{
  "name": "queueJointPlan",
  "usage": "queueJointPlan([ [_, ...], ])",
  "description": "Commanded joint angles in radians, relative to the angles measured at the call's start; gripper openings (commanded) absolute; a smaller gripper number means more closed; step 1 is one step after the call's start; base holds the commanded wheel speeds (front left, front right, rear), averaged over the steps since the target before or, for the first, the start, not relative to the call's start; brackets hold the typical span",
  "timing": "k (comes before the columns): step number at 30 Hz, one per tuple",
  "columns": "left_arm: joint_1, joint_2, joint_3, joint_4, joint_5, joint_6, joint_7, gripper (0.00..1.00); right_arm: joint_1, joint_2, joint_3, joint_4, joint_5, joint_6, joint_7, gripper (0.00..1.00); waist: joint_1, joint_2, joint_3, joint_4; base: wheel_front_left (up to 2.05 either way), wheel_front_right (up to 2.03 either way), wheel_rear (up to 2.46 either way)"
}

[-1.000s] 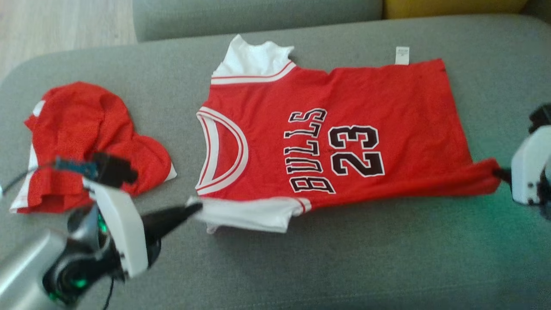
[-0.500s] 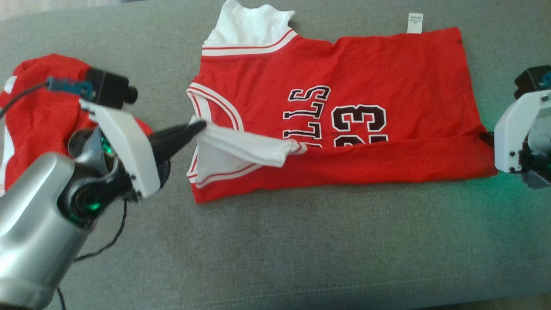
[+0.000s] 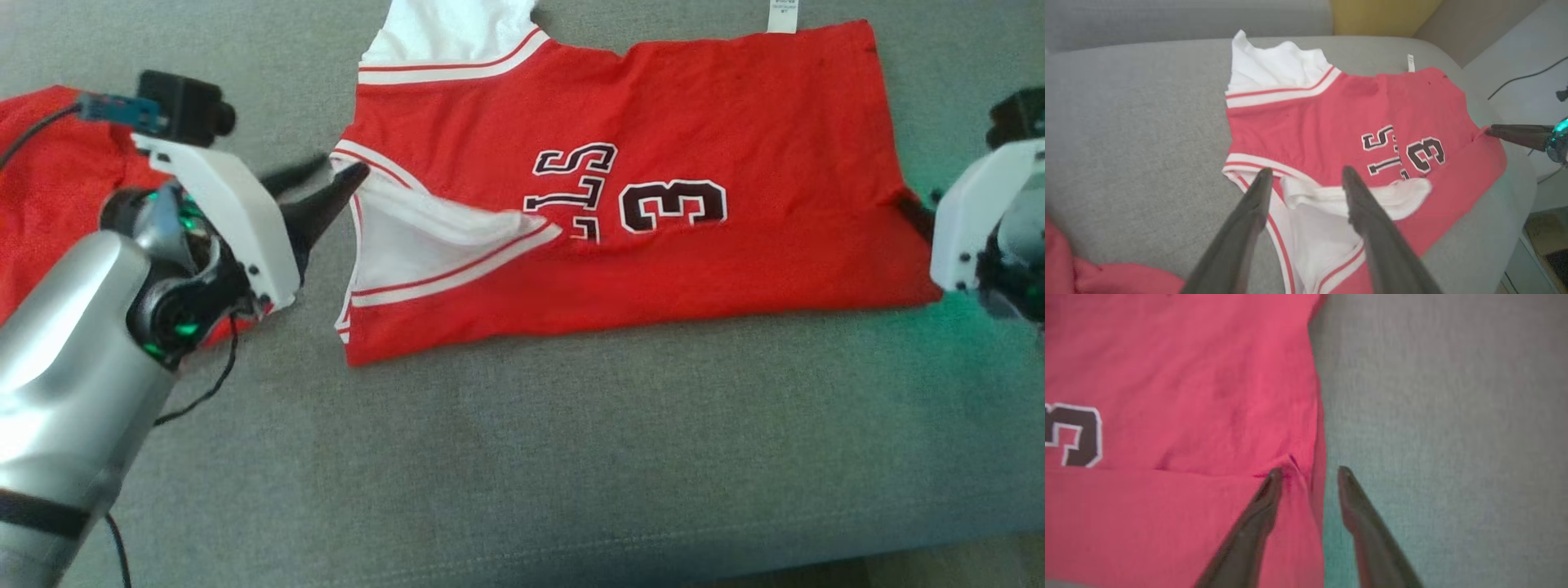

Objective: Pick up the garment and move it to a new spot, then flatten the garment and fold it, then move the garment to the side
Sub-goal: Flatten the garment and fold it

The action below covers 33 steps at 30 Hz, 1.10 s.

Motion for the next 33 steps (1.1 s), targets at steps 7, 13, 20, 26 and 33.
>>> queueJointPlan([
  [7, -0.053, -0.047, 0.131, 0.067, 0.065, 0.073, -0.295, 1.00, 0.002, 0.023, -0.058, -0.011, -0.043, 0.002, -0.226, 1.00, -0.0001, 0.0000, -0.038, 0.008, 0.00, 0.00, 0.00],
  [13, 0.006, -0.117, 0.174, 0.066, 0.080, 0.126, -0.488, 1.00, 0.051, 0.070, -0.138, -0.034, -0.076, 0.002, -0.448, 1.00, -0.0001, 0.0000, -0.085, 0.015, 0.00, 0.00, 0.00],
  [20, 0.160, -0.185, 0.259, -0.010, 0.104, 0.208, -0.597, 1.00, 0.186, 0.127, -0.237, -0.125, -0.176, 0.002, -0.688, 1.00, -0.0001, 0.0000, -0.159, 0.028, 0.00, 0.00, 0.00],
  [26, 0.349, -0.237, 0.363, -0.116, 0.193, 0.237, -0.601, 1.00, 0.336, 0.210, -0.327, -0.253, -0.274, 0.002, -0.806, 1.00, -0.0001, 0.0000, -0.203, 0.030, 0.00, 0.00, 0.00],
  [33, 0.507, -0.302, 0.489, -0.164, 0.276, 0.236, -0.601, 1.00, 0.496, 0.303, -0.440, -0.436, -0.358, 0.002, -0.851, 1.00, -0.0001, 0.0000, -0.219, 0.024, 0.00, 0.00, 0.00],
])
